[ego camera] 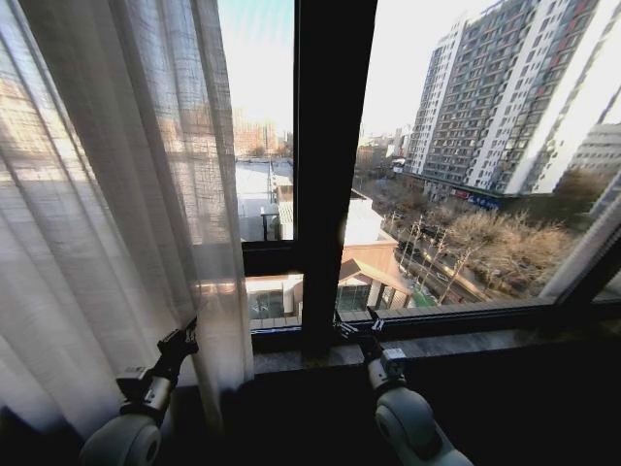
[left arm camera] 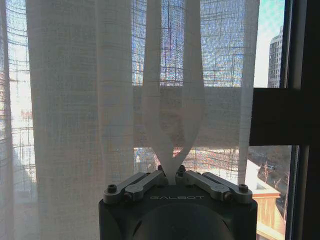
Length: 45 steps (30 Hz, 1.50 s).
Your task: Open the curtains by pulling them apart, changing their state from closed to fully open.
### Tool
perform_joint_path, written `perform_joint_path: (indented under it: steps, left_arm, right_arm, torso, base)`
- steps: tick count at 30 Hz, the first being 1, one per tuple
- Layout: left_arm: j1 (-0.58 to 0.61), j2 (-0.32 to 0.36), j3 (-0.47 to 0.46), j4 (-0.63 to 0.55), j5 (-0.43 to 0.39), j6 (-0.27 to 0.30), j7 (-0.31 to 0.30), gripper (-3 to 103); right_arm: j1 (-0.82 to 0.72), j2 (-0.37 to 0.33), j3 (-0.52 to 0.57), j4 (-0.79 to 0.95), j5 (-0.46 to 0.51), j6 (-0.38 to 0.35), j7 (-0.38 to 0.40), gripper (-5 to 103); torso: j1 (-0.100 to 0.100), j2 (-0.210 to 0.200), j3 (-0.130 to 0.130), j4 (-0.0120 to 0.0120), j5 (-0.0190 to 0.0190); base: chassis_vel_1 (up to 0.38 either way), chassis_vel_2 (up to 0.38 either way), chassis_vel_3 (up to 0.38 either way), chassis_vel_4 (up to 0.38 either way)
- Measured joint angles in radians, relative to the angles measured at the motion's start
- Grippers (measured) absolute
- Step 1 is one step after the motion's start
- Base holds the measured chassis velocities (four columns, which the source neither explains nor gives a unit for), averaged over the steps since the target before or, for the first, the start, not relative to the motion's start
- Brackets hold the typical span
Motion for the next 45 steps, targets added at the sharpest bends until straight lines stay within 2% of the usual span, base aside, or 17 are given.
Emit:
perform_joint_path:
  steps: [14,26,43,45]
  left_arm:
    - [0.020,-0.013,-0.029,-0.016,-0.004,0.000,0.000,0]
    - [0.019,-0.021,-0.009,-0.015,0.004,-0.001,0.000,0]
    - [0.032,-0.034,-0.022,-0.025,0.010,-0.004,0.000,0]
    - [0.033,-0.034,-0.025,-0.024,0.009,-0.005,0.000,0]
  right_arm:
    - [-0.009,0.005,-0.005,0.004,-0.026,-0.021,-0.030,100]
    - [-0.006,0.004,-0.014,-0.002,-0.029,-0.022,-0.031,100]
    - [0.001,0.000,-0.019,-0.008,-0.027,-0.020,-0.031,100]
    - [0.003,0.000,-0.019,-0.009,-0.026,-0.019,-0.032,100]
  torso:
    - [0.000,0.000,0.000,0.0001,0.0000]
    - [0.000,0.000,0.000,-0.0001,0.0002]
    - [0.000,0.000,0.000,-0.0001,0.0005]
    - [0.000,0.000,0.000,0.0001,-0.0006]
  base:
    - [0.000,0.000,0.000,0.000]
    - [0.031,0.031,-0.036,-0.035]
    - [0.265,0.263,-0.252,-0.249]
    - [0.341,0.309,-0.328,-0.275]
